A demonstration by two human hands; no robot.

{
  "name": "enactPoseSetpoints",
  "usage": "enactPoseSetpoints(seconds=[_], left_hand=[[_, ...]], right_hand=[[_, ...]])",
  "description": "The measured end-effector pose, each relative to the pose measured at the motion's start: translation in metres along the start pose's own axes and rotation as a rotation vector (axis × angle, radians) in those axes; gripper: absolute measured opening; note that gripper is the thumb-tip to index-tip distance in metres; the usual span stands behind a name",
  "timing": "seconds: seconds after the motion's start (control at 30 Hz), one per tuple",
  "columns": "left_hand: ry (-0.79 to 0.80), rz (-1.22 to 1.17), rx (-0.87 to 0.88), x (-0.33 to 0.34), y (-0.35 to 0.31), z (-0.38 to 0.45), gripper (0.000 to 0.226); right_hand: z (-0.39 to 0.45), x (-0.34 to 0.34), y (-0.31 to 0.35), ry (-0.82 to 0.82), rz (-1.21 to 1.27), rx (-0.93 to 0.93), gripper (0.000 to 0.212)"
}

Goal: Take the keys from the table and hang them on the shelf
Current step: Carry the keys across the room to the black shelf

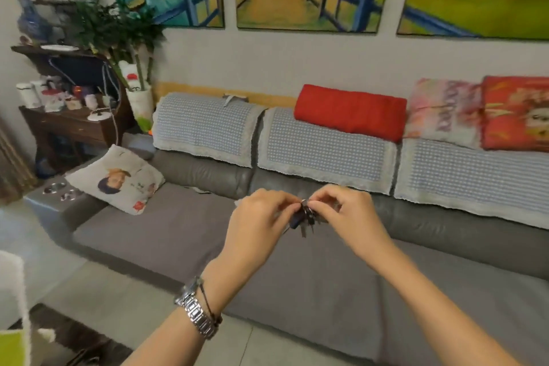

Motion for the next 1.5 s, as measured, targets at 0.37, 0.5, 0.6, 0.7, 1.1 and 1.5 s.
enactPoseSetpoints(seconds=[0.37,0.5,0.6,0.7,1.1,1.5], left_hand=[[0.307,-0.187,0.488,0.136,-0.153,0.153,0.014],[0.379,-0.198,0.697,0.181,-0.220,0.193,0.016],[0.421,-0.220,0.846,0.207,-0.278,0.208,0.014],[0.462,-0.270,0.988,0.229,-0.344,0.210,0.011],[0.556,-0.339,1.453,0.312,-0.630,0.112,0.011],[0.601,-0.270,1.557,0.394,-0.903,0.048,0.020]], right_hand=[[-0.038,-0.233,-0.068,-0.554,-0.405,0.265,0.005],[-0.067,-0.298,-0.071,-0.720,-0.523,0.387,0.005],[-0.101,-0.341,-0.065,-0.843,-0.632,0.486,0.004],[-0.145,-0.382,-0.055,-0.945,-0.744,0.618,0.004],[-0.347,-0.527,-0.039,-1.220,-0.949,0.927,0.012],[-0.493,-0.748,-0.083,-1.307,-1.038,0.970,0.007]])
Point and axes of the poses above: each hand's wrist, its own z-axis towards the middle knuckle, its own x-axis out of the palm, y = z × x, the point moved 3 cm from there along z, towards the middle knuckle, and after that the axes turned 6 degrees about z, right-handed, at the moved point
